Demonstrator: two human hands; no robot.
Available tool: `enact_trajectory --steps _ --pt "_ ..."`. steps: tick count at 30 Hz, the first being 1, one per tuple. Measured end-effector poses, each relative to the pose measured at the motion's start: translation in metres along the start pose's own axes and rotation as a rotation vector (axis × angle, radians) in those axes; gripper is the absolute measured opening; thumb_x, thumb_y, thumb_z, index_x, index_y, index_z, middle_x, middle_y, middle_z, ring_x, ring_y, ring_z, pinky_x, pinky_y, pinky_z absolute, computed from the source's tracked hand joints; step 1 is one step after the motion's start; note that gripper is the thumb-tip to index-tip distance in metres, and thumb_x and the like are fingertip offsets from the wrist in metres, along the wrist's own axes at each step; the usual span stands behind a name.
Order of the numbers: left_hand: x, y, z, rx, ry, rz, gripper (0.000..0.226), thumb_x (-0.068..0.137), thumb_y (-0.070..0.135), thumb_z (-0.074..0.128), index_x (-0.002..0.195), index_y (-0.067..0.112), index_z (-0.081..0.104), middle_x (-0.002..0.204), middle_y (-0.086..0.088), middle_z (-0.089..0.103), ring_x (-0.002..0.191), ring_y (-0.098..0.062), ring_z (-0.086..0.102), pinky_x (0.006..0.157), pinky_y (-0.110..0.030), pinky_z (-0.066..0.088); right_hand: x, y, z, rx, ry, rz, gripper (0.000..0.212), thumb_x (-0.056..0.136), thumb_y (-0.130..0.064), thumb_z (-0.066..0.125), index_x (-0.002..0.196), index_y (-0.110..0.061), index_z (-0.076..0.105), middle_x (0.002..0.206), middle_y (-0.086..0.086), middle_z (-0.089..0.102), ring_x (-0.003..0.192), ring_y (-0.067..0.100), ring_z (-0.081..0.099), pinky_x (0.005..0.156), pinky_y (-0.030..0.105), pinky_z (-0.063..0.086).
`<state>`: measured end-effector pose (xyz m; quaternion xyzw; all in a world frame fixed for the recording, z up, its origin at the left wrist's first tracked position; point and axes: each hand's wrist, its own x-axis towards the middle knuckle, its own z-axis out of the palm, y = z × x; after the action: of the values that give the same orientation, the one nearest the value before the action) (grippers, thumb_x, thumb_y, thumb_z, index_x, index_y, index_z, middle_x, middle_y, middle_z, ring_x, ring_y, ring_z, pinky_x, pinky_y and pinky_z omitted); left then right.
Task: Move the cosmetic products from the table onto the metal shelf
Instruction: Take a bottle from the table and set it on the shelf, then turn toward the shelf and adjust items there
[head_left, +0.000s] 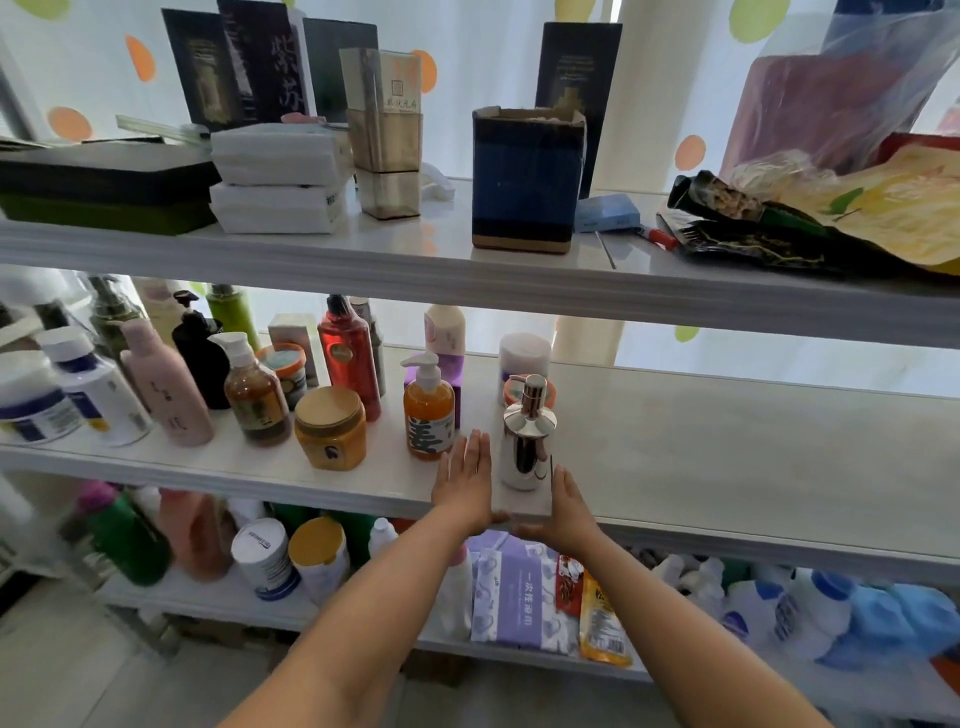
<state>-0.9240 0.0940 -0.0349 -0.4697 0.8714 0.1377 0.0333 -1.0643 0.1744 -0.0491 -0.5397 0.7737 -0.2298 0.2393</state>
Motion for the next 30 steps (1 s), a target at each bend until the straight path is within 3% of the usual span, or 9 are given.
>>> enact_trajectory --steps 4,11,17,25,30 --pt "-0.022 -0.012 0.005 0.078 -0.064 0.020 0.108 0.089 0.058 0.053 0.148 0.012 -0.026 0.155 -0.005 -0.031 0.144 -0.025 -0.026 0.117 -0.045 -0.013 -0.019 0.006 0.025 -0.131 -0.085 0.089 0.122 0.074 -0.057 0.069 0.149 -0.009 -0.013 0.159 0.006 -0.014 0.147 0.021 -0.009 0.121 0.036 0.005" --pt "-0.064 -0.073 -0.004 0.120 -0.068 -0.015 0.106 0.088 0.058 0.054 0.150 0.013 -0.020 0.158 -0.007 -0.024 0.145 -0.026 -0.022 0.117 -0.047 -0.012 -0.034 -0.056 0.067 -0.312 -0.144 -0.060 0.121 0.074 -0.055 0.070 0.149 -0.011 -0.014 0.158 0.006 -0.016 0.146 0.022 -0.011 0.121 0.036 0.002" --pt "-0.140 -0.200 -0.021 0.086 0.003 -0.192 0.099 0.093 0.045 0.054 0.150 0.011 -0.019 0.158 -0.005 -0.022 0.146 -0.025 -0.018 0.118 -0.045 -0.008 -0.029 -0.179 0.141 -0.365 -0.249 -0.301 0.124 0.069 -0.056 0.073 0.150 -0.016 -0.012 0.159 0.003 -0.012 0.147 0.020 -0.007 0.121 0.037 0.004" --pt "-0.303 -0.397 -0.034 0.017 0.085 -0.599 0.102 0.090 0.054 0.054 0.150 0.013 -0.018 0.159 -0.004 -0.020 0.146 -0.024 -0.019 0.117 -0.045 -0.012 -0.062 -0.382 0.286 -0.482 -0.398 -0.762 0.121 0.074 -0.065 0.063 0.149 -0.009 -0.014 0.158 0.007 -0.018 0.146 0.020 -0.012 0.120 0.033 -0.002" --pt "-0.415 -0.472 -0.028 -0.084 0.107 -0.832 0.101 0.090 0.057 0.050 0.150 0.013 -0.019 0.158 -0.004 -0.023 0.147 -0.027 -0.016 0.117 -0.045 -0.008 -0.106 -0.485 0.375 -0.493 -0.510 -0.992 0.121 0.074 -0.065 0.063 0.149 -0.010 -0.015 0.158 0.006 -0.017 0.146 0.019 -0.011 0.120 0.033 -0.002"
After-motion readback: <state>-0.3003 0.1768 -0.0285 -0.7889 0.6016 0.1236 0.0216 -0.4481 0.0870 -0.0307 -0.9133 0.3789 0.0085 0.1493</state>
